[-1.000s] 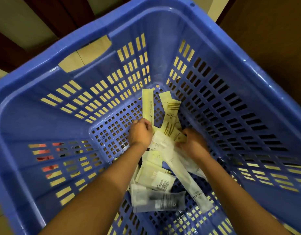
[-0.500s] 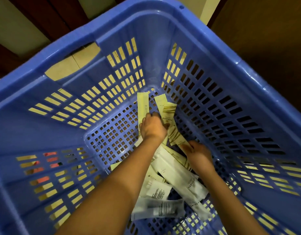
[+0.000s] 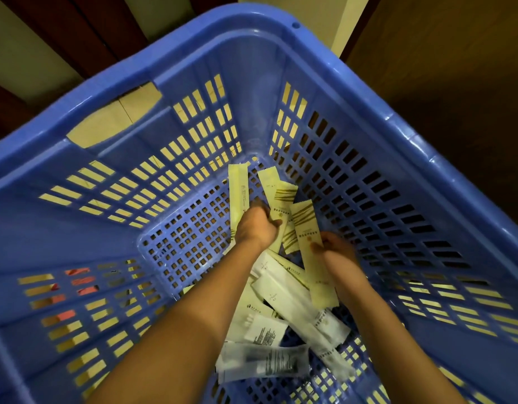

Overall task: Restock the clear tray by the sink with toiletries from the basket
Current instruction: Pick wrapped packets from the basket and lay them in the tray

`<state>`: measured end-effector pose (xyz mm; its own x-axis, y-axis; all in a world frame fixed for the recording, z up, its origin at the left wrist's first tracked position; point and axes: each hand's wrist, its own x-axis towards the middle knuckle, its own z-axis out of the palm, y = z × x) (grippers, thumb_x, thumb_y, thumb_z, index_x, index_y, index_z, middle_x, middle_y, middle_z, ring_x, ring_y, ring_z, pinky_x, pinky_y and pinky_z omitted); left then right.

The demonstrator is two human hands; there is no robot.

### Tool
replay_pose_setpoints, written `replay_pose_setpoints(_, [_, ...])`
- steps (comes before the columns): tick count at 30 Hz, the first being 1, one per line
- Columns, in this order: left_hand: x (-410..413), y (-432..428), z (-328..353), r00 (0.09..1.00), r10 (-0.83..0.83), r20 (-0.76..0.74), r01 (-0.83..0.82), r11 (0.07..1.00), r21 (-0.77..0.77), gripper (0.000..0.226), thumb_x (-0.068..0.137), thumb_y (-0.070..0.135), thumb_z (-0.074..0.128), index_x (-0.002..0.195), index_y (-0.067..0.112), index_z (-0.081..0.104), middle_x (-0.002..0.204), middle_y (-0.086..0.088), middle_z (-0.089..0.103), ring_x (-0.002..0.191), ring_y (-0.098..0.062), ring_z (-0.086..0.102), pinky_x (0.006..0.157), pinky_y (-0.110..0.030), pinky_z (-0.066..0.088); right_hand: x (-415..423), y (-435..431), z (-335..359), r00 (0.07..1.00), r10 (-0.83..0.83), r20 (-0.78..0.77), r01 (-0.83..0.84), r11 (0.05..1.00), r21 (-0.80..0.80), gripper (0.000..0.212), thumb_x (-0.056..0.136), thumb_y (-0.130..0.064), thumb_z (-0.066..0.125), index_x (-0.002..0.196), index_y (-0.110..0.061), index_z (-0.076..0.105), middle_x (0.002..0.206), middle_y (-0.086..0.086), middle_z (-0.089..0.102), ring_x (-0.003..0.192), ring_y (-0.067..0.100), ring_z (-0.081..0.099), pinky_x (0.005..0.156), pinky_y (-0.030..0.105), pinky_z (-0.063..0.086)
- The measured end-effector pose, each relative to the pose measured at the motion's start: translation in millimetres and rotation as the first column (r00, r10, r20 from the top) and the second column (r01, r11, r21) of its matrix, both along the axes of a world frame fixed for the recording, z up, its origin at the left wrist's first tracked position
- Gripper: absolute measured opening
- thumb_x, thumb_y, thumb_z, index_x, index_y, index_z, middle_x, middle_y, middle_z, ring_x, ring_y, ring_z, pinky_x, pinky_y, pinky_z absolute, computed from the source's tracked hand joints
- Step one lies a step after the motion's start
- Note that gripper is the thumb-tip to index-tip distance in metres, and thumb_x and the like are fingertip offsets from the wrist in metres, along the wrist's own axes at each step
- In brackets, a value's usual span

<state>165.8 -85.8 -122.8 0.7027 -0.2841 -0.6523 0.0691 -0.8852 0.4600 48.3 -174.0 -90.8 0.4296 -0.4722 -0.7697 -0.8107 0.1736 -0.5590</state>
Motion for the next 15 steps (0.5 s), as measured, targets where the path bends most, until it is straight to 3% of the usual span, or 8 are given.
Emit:
replay_pose_setpoints(3, [-1.3, 3.2, 5.9, 0.999, 0.018, -0.032, -0.019, 0.999, -0.047, 0.026, 0.090, 0.021, 0.060, 0.108, 0.003, 0.055, 0.107, -0.018, 0.062, 0.103, -0.032, 0.057, 0.084, -0.036, 0.046, -4.5, 5.2, -1.6, 1.000, -0.005, -0.001, 0.005, 0.999, 0.043, 0.010, 0.095, -0.010, 0.050, 0.101, -0.015, 0.055, 0.099, 0.002, 0.059, 0.089, 0.019, 0.055, 0.077, 0.032, 0.044])
replay_pose_setpoints(6, [-4.0, 8.6, 12.6, 1.000, 0.009, -0.021, -0.012, 0.992, -0.127, 0.017, 0.092, 0.024, 0.058, 0.097, 0.008, 0.053, 0.089, -0.016, 0.055, 0.085, -0.026, 0.052, 0.075, -0.031, 0.041, -8.9, 7.9, 1.1, 0.999, -0.033, 0.012, 0.033, 0.998, 0.049, 0.007, 0.094, -0.016, 0.053, 0.100, -0.016, 0.058, 0.104, 0.005, 0.063, 0.093, 0.024, 0.061, 0.082, 0.038, 0.051])
replay_pose_setpoints(11, [-10.7, 14.6, 34.2, 0.983, 0.182, 0.011, -0.164, 0.910, -0.382, 0.028, 0.091, 0.022, 0.059, 0.068, 0.015, 0.044, 0.064, 0.000, 0.039, 0.061, -0.015, 0.035, 0.060, -0.029, 0.031, -14.0, 9.0, 16.2, 0.989, -0.117, 0.093, 0.107, 0.988, 0.109, 0.011, 0.092, -0.015, 0.057, 0.102, -0.012, 0.062, 0.097, 0.003, 0.066, 0.078, 0.015, 0.061, 0.059, 0.025, 0.044])
replay_pose_setpoints(15, [-31.4, 20.2, 69.6, 0.959, 0.280, 0.035, -0.226, 0.838, -0.497, 0.014, 0.091, 0.022, 0.059, 0.084, 0.010, 0.058, 0.076, -0.002, 0.059, 0.071, -0.014, 0.052, 0.067, -0.024, 0.044, -19.4, 10.5, 40.0, 0.970, -0.154, 0.187, 0.132, 0.983, 0.128, 0.012, 0.092, -0.010, 0.056, 0.084, -0.018, 0.062, 0.078, -0.001, 0.066, 0.065, 0.010, 0.060, 0.045, 0.013, 0.045])
